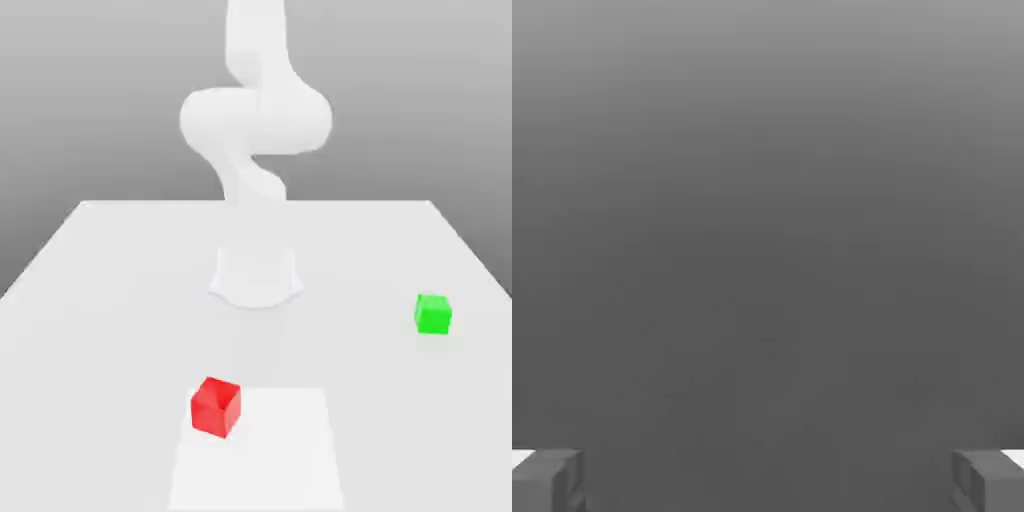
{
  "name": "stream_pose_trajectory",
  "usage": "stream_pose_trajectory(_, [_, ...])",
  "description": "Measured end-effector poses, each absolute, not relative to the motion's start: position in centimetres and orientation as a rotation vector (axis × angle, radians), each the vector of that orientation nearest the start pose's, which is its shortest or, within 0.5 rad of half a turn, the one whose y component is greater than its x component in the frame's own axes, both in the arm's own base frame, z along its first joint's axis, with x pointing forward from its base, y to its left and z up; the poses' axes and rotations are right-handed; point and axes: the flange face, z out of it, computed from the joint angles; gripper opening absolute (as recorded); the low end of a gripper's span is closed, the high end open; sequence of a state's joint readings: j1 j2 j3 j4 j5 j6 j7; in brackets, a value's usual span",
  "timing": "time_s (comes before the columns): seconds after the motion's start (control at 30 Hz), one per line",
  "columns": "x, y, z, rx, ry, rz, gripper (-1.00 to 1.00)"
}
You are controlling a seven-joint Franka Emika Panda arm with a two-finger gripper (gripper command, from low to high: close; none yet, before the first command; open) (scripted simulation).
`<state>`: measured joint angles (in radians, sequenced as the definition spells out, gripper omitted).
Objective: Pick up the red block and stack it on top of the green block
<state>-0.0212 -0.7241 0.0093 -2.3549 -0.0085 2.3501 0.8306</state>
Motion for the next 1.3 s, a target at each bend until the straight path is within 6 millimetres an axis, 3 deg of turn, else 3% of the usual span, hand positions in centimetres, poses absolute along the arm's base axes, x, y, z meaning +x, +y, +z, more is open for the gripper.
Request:
stream_pose_trajectory(0.13, [41.9, -1.5, 56.2, -2.547, 1.25, -0.772, 0.0])
stream_pose_trajectory(0.3, [43.6, -3.2, 43.7, -2.601, 1.425, -0.539, 0.0])
stream_pose_trajectory(0.43, [42.3, -4.5, 33.6, -2.62, 1.567, -0.327, 0.0])
stream_pose_trajectory(0.53, [39.6, -5.1, 26.3, -2.617, 1.675, -0.15, 0.0])
stream_pose_trajectory(0.63, [37.1, -5.3, 21.1, -2.604, 1.747, -0.023, 0.0])
stream_pose_trajectory(0.83, [36.6, -5.3, 15.1, -2.602, 1.76, 0.0, 0.0])
stream_pose_trajectory(0.87, [36.6, -5.3, 14.6, -2.602, 1.759, 0.0, -1.0])
stream_pose_trajectory(1.1, [36.6, -5.3, 14.6, -2.602, 1.76, -0.001, -1.0])
stream_pose_trajectory(1.3, [36.6, -5.3, 19.6, -2.602, 1.76, -0.001, -1.0])
